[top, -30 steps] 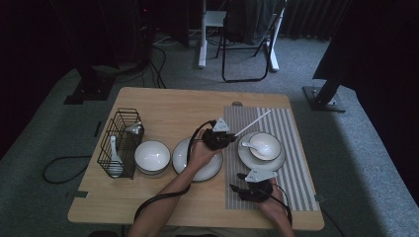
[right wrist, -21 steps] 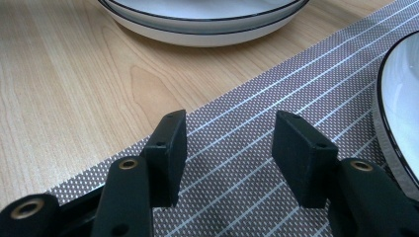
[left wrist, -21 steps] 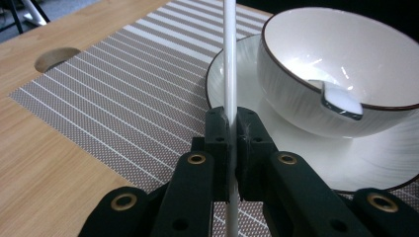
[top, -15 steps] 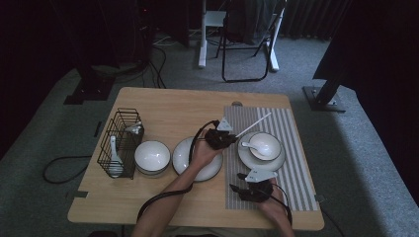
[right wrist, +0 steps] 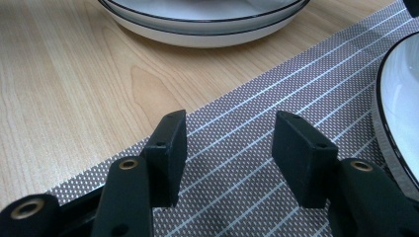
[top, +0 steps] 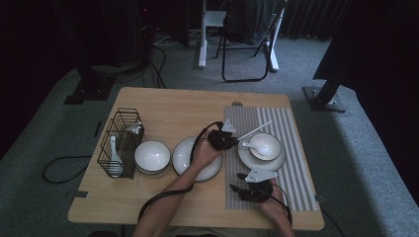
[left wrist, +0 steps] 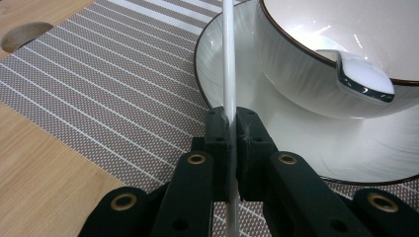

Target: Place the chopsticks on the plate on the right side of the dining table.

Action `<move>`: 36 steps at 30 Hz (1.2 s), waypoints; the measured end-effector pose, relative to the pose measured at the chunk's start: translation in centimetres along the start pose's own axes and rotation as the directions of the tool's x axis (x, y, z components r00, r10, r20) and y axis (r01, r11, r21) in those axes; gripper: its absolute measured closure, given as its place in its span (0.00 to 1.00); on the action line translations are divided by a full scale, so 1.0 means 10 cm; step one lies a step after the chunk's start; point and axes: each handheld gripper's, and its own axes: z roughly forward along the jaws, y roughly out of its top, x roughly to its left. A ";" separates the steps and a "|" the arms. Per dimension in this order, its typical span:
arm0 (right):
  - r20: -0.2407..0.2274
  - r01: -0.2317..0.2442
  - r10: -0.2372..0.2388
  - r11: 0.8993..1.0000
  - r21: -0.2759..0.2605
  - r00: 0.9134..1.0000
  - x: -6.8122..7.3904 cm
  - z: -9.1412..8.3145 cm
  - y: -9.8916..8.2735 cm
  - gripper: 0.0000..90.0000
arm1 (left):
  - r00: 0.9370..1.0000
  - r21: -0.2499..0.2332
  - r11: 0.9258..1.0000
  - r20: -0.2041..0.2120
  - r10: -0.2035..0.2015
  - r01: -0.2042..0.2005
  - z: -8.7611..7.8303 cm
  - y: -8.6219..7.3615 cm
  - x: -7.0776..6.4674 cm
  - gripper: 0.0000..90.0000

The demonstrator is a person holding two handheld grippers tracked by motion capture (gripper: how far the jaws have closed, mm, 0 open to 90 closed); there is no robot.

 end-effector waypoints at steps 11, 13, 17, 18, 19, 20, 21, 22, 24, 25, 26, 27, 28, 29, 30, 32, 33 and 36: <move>0.000 0.002 -0.002 1.000 -0.001 1.000 0.00 0.00 0.00 0.53 | 0.999 0.045 0.998 -0.005 0.032 -0.032 0.06 0.03 -0.05 0.95; -0.001 0.001 -0.001 1.000 -0.001 1.000 0.00 0.00 0.00 0.53 | 0.999 0.049 0.998 -0.004 0.032 -0.032 0.06 0.02 -0.05 0.95; 0.000 0.001 -0.001 1.000 0.000 1.000 0.00 0.00 0.00 0.53 | 0.999 0.059 0.998 -0.005 0.038 -0.038 0.06 0.02 -0.05 0.95; 0.000 0.000 0.000 1.000 0.000 1.000 0.00 0.00 0.00 0.53 | 0.999 0.059 0.998 -0.004 0.036 -0.036 0.06 0.01 -0.05 0.95; 0.000 0.000 0.000 1.000 0.000 1.000 0.00 0.00 0.00 0.53 | 0.999 0.059 0.998 -0.004 0.036 -0.036 0.06 0.01 -0.05 0.95; 0.000 -0.001 0.001 1.000 0.000 1.000 0.00 0.00 0.00 0.53 | 0.999 0.058 0.998 -0.002 0.033 -0.033 0.06 0.01 -0.04 0.95; 0.001 -0.001 0.001 1.000 0.000 1.000 0.00 0.00 0.00 0.53 | 0.999 0.061 0.998 -0.004 0.033 -0.032 0.07 0.01 -0.04 0.95; 0.001 -0.001 0.001 1.000 0.000 1.000 0.00 0.00 0.00 0.53 | 0.999 0.061 0.998 -0.004 0.033 -0.032 0.07 0.01 -0.04 0.95; 0.000 -0.001 0.001 1.000 0.000 1.000 0.00 0.00 0.00 0.53 | 1.000 0.061 0.998 -0.002 0.028 -0.028 0.07 0.01 -0.04 0.95; 0.000 -0.001 0.001 1.000 0.000 1.000 0.00 0.00 0.00 0.53 | 1.000 0.060 0.998 -0.001 0.026 -0.026 0.07 0.01 -0.03 0.95; 0.000 -0.001 0.001 1.000 0.000 1.000 0.00 0.00 0.00 0.53 | 1.000 0.060 0.998 0.000 0.026 -0.025 0.07 0.01 -0.03 0.95; 0.000 -0.001 0.001 1.000 0.000 1.000 0.00 0.00 0.00 0.53 | 1.000 0.060 0.998 0.001 0.024 -0.024 0.07 0.01 -0.03 0.95; 0.000 -0.001 0.001 1.000 0.000 1.000 0.00 0.00 0.00 0.53 | 1.000 0.060 0.998 0.002 0.024 -0.024 0.07 0.01 -0.03 0.95; -0.001 -0.001 0.001 1.000 0.001 1.000 0.00 0.00 0.00 0.53 | 1.000 0.061 0.998 0.005 0.022 -0.023 0.07 0.01 -0.02 0.95; -0.001 -0.001 0.001 1.000 0.001 1.000 0.00 0.00 0.00 0.53 | 1.000 0.058 0.998 0.006 0.019 -0.019 0.07 0.00 -0.02 0.95; 0.000 0.000 0.000 1.000 0.000 1.000 0.00 0.00 0.00 0.53 | 1.000 0.050 0.999 0.010 0.008 -0.009 0.06 0.00 -0.02 0.93; -0.001 -0.002 0.002 1.000 0.000 1.000 0.00 0.00 0.00 0.53 | 1.000 0.042 0.999 0.015 0.002 -0.002 0.05 0.00 -0.02 0.91; -0.002 -0.002 0.002 1.000 0.000 1.000 0.00 0.00 0.00 0.53 | 1.000 0.033 0.999 0.017 -0.008 0.007 0.03 -0.01 -0.01 0.88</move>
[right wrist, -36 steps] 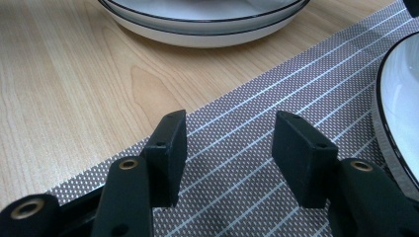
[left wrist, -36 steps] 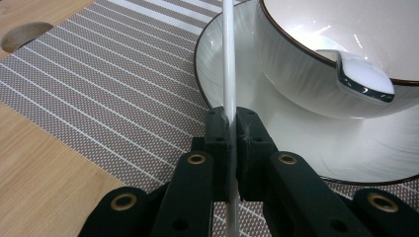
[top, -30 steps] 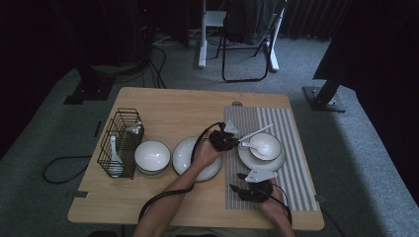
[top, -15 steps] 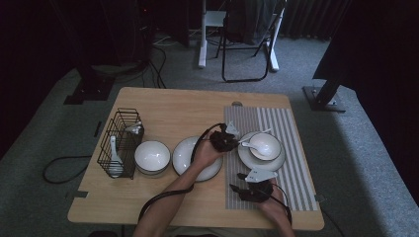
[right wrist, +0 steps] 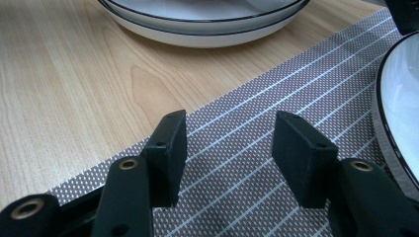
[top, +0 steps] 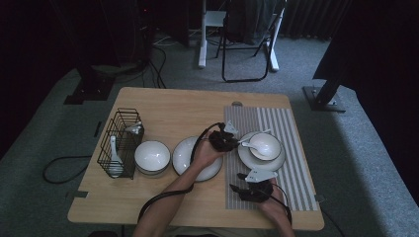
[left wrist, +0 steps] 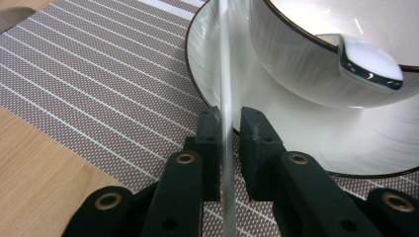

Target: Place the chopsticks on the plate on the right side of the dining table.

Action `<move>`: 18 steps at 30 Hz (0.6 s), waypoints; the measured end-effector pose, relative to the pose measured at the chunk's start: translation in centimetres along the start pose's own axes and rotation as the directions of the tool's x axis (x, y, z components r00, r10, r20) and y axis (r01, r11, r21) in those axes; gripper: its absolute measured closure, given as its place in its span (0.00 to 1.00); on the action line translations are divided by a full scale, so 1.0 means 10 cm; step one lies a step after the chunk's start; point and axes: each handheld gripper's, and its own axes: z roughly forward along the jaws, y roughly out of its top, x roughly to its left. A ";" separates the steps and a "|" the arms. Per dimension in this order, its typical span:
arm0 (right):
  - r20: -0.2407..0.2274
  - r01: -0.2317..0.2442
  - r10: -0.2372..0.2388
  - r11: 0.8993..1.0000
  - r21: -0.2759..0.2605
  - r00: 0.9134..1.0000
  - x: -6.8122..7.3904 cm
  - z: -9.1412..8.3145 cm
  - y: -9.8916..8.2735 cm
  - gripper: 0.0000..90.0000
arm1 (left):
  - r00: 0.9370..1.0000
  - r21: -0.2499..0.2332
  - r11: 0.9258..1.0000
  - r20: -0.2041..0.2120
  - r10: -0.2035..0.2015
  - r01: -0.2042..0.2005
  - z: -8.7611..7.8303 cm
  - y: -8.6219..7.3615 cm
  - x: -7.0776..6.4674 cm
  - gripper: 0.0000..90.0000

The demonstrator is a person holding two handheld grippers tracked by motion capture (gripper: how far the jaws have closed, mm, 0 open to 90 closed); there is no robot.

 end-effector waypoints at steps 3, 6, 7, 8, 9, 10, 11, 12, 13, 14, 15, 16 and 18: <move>0.000 0.001 -0.001 1.000 0.000 1.000 0.00 0.00 0.00 0.53 | 1.000 -0.015 1.000 0.014 -0.018 0.019 -0.03 -0.01 0.01 0.85; -0.001 0.001 -0.001 1.000 0.000 1.000 0.00 0.00 0.00 0.53 | 0.999 -0.027 0.999 0.023 -0.031 0.031 -0.07 -0.03 0.03 0.83; 0.000 0.002 -0.002 1.000 0.000 1.000 0.00 0.00 0.00 0.53 | 0.999 -0.034 0.999 0.028 -0.039 0.040 -0.09 -0.04 0.04 0.82; 0.000 0.002 -0.002 1.000 0.000 1.000 0.00 0.00 0.00 0.53 | 0.999 -0.041 0.998 0.032 -0.044 0.046 -0.12 -0.04 0.05 0.81; 0.000 0.001 -0.001 1.000 -0.001 1.000 0.00 0.00 0.00 0.53 | 0.998 -0.047 0.998 0.040 -0.050 0.052 -0.14 -0.05 0.06 0.80; 0.000 0.001 -0.001 1.000 -0.001 1.000 0.00 0.00 0.00 0.53 | 0.997 -0.053 0.997 0.047 -0.053 0.056 -0.16 -0.05 0.05 0.79; 0.000 0.001 -0.001 1.000 -0.001 1.000 0.00 0.00 0.00 0.53 | 0.997 -0.056 0.997 0.050 -0.053 0.056 -0.18 -0.06 0.05 0.79; 0.000 0.001 -0.001 1.000 -0.001 1.000 0.00 0.00 0.00 0.53 | 0.997 -0.055 0.997 0.048 -0.055 0.057 -0.19 -0.07 0.06 0.78; 0.001 0.001 -0.001 1.000 -0.001 1.000 0.00 0.00 0.00 0.53 | 0.997 -0.054 0.997 0.049 -0.055 0.058 -0.21 -0.08 0.06 0.78; 0.000 0.001 -0.001 1.000 0.000 1.000 0.00 0.00 0.00 0.53 | 0.997 -0.063 0.996 0.052 -0.065 0.068 -0.23 -0.10 0.07 0.78; 0.001 0.001 -0.001 1.000 -0.001 1.000 0.00 0.00 0.00 0.53 | 0.996 -0.068 0.995 0.053 -0.072 0.075 -0.25 -0.11 0.07 0.78; 0.001 0.002 -0.002 1.000 -0.001 1.000 0.00 0.00 0.00 0.53 | 0.996 -0.070 0.995 0.052 -0.072 0.075 -0.26 -0.12 0.08 0.78; 0.001 0.001 -0.001 1.000 0.000 1.000 0.00 0.00 0.00 0.53 | 0.995 -0.075 0.994 0.055 -0.079 0.083 -0.30 -0.13 0.08 0.78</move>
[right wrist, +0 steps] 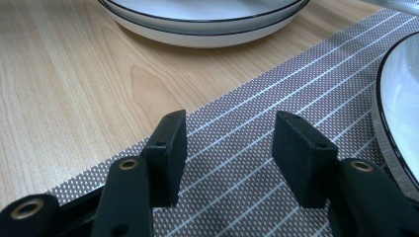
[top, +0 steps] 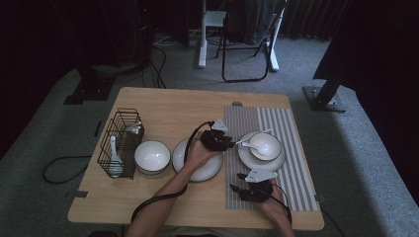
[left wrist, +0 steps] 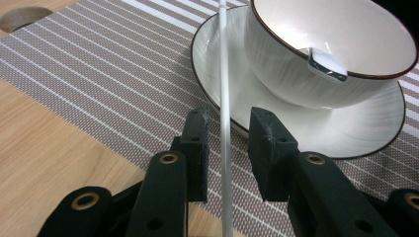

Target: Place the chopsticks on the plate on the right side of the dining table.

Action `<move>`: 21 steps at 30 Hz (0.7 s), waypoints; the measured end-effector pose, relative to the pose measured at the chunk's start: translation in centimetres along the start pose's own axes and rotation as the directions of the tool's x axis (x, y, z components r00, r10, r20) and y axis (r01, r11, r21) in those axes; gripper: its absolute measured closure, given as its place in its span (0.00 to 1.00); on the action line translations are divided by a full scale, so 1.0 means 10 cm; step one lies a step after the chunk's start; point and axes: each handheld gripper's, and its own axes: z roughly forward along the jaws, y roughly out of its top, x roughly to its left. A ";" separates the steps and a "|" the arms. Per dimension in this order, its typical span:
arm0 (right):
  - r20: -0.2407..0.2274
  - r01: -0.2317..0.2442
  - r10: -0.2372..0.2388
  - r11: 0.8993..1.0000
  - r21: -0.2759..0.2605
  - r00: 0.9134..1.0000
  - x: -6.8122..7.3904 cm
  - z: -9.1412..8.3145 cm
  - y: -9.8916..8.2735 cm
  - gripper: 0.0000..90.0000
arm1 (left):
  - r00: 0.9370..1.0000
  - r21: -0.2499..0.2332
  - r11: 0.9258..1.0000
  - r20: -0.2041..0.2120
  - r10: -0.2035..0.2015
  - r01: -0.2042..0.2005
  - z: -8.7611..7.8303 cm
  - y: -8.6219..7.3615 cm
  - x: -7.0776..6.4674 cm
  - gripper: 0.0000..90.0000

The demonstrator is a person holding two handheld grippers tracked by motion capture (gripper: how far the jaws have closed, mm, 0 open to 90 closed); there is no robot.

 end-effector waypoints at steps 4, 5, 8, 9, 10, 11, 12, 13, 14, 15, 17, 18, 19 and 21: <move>0.000 0.000 0.000 1.000 0.000 1.000 0.00 0.00 0.00 0.53 | 1.000 -0.029 0.999 0.015 -0.019 0.020 -0.11 -0.01 -0.01 0.77; 0.000 -0.001 0.001 1.000 0.000 1.000 0.00 0.00 0.00 0.53 | 1.000 -0.030 0.999 0.013 -0.015 0.015 -0.13 -0.01 -0.02 0.77; 0.002 0.006 -0.006 1.000 -0.001 1.000 0.00 0.00 0.00 0.53 | 1.000 -0.021 1.000 0.002 -0.003 0.003 -0.17 -0.02 -0.03 0.78; 0.002 0.006 -0.006 1.000 -0.001 1.000 0.00 0.00 0.00 0.53 | 1.000 -0.014 1.000 -0.002 0.003 -0.003 -0.17 -0.02 -0.03 0.78; 0.002 0.006 -0.006 1.000 -0.001 1.000 0.00 0.00 0.00 0.53 | 1.000 -0.009 1.000 -0.007 0.005 -0.005 -0.17 -0.03 -0.03 0.78; 0.002 0.005 -0.005 1.000 -0.001 1.000 0.00 0.00 0.00 0.53 | 1.000 -0.003 1.000 -0.009 0.007 -0.007 -0.18 -0.04 -0.03 0.79; 0.002 0.005 -0.005 1.000 -0.001 1.000 0.00 0.00 0.00 0.53 | 1.000 -0.003 1.000 -0.009 0.007 -0.007 -0.18 -0.04 -0.03 0.80; 0.002 0.004 -0.004 1.000 -0.002 1.000 0.00 0.00 0.00 0.53 | 1.000 0.005 1.000 -0.009 0.001 -0.001 -0.17 -0.06 -0.03 0.80; 0.002 0.004 -0.004 1.000 -0.001 1.000 0.00 0.00 0.00 0.53 | 1.000 0.015 1.000 -0.011 0.001 0.000 -0.17 -0.08 -0.02 0.81; 0.001 0.002 -0.002 1.000 0.000 1.000 0.00 0.00 0.00 0.53 | 1.000 0.024 1.000 -0.013 -0.004 0.004 -0.16 -0.10 -0.01 0.82; 0.002 0.004 -0.004 1.000 -0.001 1.000 0.00 0.00 0.00 0.53 | 1.000 0.034 0.999 -0.013 -0.007 0.008 -0.15 -0.12 -0.01 0.83; 0.002 0.005 -0.005 1.000 -0.001 1.000 0.00 0.00 0.00 0.53 | 1.000 0.034 0.999 -0.013 -0.007 0.008 -0.15 -0.12 -0.01 0.83; 0.002 0.005 -0.005 1.000 -0.001 1.000 0.00 0.00 0.00 0.53 | 1.000 0.043 0.999 -0.012 -0.004 0.005 -0.15 -0.12 -0.01 0.83; 0.000 0.004 -0.004 1.000 -0.003 1.000 0.00 0.00 0.00 0.53 | 1.000 0.056 0.998 -0.006 -0.009 0.009 -0.13 -0.12 0.00 0.83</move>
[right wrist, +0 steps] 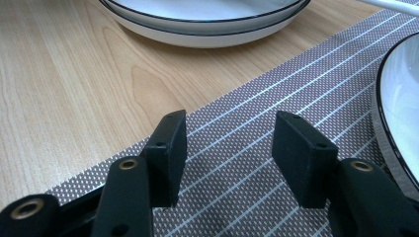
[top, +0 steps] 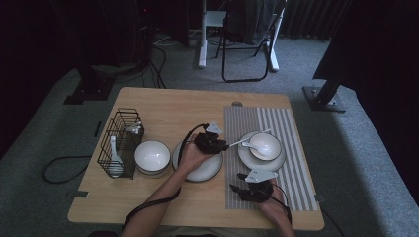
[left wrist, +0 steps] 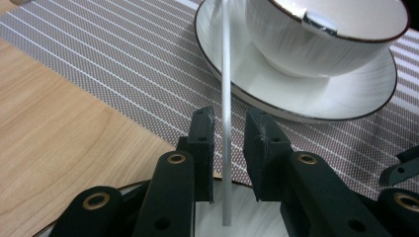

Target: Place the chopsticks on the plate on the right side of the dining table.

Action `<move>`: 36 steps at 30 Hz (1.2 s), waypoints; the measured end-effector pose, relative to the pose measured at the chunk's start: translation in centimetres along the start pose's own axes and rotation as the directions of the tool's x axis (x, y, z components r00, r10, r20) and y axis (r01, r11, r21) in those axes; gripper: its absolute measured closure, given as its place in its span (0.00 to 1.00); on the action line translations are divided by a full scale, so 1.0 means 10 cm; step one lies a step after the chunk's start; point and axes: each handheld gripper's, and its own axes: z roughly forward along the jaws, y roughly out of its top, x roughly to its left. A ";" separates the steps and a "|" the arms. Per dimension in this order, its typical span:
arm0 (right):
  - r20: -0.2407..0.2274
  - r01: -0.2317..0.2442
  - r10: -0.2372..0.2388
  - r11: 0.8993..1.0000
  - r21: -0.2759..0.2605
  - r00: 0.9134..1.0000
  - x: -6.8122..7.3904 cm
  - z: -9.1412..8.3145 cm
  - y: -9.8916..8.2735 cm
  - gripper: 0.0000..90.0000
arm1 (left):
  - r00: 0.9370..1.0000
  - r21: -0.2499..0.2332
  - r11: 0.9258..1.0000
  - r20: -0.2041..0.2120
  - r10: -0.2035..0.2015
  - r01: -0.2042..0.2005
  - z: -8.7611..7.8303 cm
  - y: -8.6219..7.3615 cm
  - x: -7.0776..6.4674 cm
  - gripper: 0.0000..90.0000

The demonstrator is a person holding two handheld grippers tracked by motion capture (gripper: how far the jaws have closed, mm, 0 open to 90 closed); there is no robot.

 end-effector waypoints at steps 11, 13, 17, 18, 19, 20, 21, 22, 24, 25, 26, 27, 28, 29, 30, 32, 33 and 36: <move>0.000 -0.001 0.001 1.000 0.001 1.000 -0.01 -0.01 -0.01 0.53 | 1.000 0.045 0.999 -0.006 0.005 -0.005 0.10 0.00 -0.01 0.85; 0.000 -0.001 0.001 1.000 0.000 1.000 -0.01 -0.01 -0.01 0.53 | 1.000 0.048 0.999 -0.009 0.007 -0.006 0.10 0.00 -0.01 0.87; 0.001 0.002 -0.002 1.000 0.002 1.000 0.00 -0.01 -0.01 0.53 | 1.000 0.066 0.998 -0.024 0.016 -0.015 0.12 0.01 -0.01 0.94; 0.000 0.001 -0.001 1.000 0.003 1.000 0.00 -0.01 -0.01 0.53 | 0.999 0.065 0.998 -0.024 0.021 -0.020 0.13 0.03 -0.02 0.95; 0.000 0.002 -0.002 1.000 0.003 1.000 0.00 -0.01 -0.01 0.53 | 0.999 0.065 0.998 -0.024 0.021 -0.020 0.13 0.03 -0.02 0.95; 0.000 0.002 -0.002 1.000 0.003 1.000 0.00 -0.01 -0.01 0.53 | 0.999 0.065 0.998 -0.027 0.025 -0.023 0.14 0.04 -0.02 0.95; 0.001 0.002 -0.002 1.000 0.003 1.000 0.00 -0.01 -0.01 0.53 | 0.999 0.069 0.997 -0.030 0.030 -0.028 0.15 0.05 -0.02 0.95; 0.000 0.002 -0.002 1.000 0.003 1.000 0.00 -0.01 -0.01 0.53 | 0.999 0.069 0.997 -0.030 0.031 -0.029 0.17 0.07 -0.03 0.95; 0.001 0.002 -0.002 1.000 0.004 1.000 0.00 -0.01 -0.01 0.53 | 0.999 0.072 0.997 -0.031 0.040 -0.037 0.19 0.09 -0.03 0.95; 0.001 0.003 -0.003 1.000 0.004 1.000 0.00 -0.01 -0.01 0.53 | 0.999 0.072 0.997 -0.030 0.043 -0.040 0.21 0.11 -0.04 0.95; 0.001 0.003 -0.003 1.000 0.005 1.000 0.00 -0.01 -0.01 0.53 | 0.999 0.071 0.997 -0.028 0.041 -0.039 0.23 0.11 -0.05 0.95; 0.001 0.003 -0.003 1.000 0.005 1.000 0.00 -0.01 -0.01 0.53 | 0.998 0.075 0.996 -0.025 0.050 -0.048 0.25 0.12 -0.05 0.95; 0.001 0.004 -0.004 1.000 0.005 1.000 0.00 -0.01 -0.01 0.53 | 0.999 0.070 0.996 -0.022 0.050 -0.048 0.26 0.13 -0.06 0.95; 0.001 0.004 -0.004 1.000 0.005 1.000 0.00 -0.01 -0.01 0.53 | 0.998 0.073 0.996 -0.021 0.054 -0.053 0.27 0.14 -0.06 0.95; 0.000 0.004 -0.004 1.000 0.005 1.000 0.00 -0.01 -0.01 0.53 | 0.998 0.075 0.996 -0.022 0.057 -0.055 0.28 0.15 -0.07 0.95; 0.000 0.004 -0.004 1.000 0.005 1.000 0.00 -0.01 -0.01 0.53 | 0.998 0.084 0.994 -0.022 0.066 -0.064 0.31 0.16 -0.08 0.95; 0.000 0.004 -0.004 1.000 0.005 1.000 0.00 -0.01 -0.01 0.53 | 0.997 0.084 0.994 -0.022 0.067 -0.065 0.32 0.16 -0.08 0.95; 0.000 0.004 -0.004 1.000 0.005 1.000 0.00 -0.01 -0.01 0.53 | 0.997 0.092 0.993 -0.015 0.073 -0.071 0.34 0.16 -0.08 0.95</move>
